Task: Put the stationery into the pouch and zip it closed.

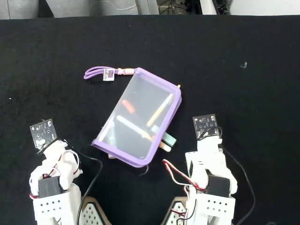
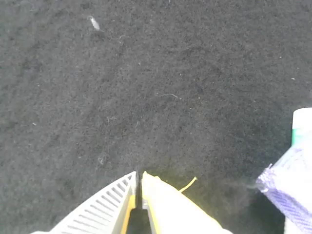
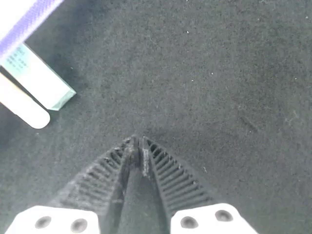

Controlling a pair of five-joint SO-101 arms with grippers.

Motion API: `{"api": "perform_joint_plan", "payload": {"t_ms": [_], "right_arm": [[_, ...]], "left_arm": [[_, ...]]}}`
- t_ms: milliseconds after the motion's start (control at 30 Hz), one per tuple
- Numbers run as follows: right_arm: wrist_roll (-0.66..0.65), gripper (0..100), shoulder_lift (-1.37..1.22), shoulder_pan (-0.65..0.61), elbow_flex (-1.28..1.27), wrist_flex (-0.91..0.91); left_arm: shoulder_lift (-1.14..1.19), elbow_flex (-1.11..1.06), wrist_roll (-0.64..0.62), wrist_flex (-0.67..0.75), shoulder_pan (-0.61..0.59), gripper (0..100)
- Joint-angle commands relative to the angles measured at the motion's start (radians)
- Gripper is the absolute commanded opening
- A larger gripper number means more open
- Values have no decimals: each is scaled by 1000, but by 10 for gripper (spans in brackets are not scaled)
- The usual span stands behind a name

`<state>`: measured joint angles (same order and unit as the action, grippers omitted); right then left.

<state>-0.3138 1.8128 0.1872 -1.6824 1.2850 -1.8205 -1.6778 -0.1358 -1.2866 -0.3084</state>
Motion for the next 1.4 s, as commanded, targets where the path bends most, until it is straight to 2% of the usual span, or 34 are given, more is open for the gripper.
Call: {"api": "perform_joint_plan", "payload": {"t_ms": [0,1000,1100,1367], "right_arm": [[0,13,82,3,-1,-15],[5,14,82,-12,-1,-15],[0,15,82,-120,-1,-15],[3,15,82,-514,-1,-15]], "left_arm": [[-3,-22,2,12,-4,30],[-3,-22,2,12,-4,30],[-3,-22,2,12,-4,30],[-3,-22,2,12,-4,30]]}}
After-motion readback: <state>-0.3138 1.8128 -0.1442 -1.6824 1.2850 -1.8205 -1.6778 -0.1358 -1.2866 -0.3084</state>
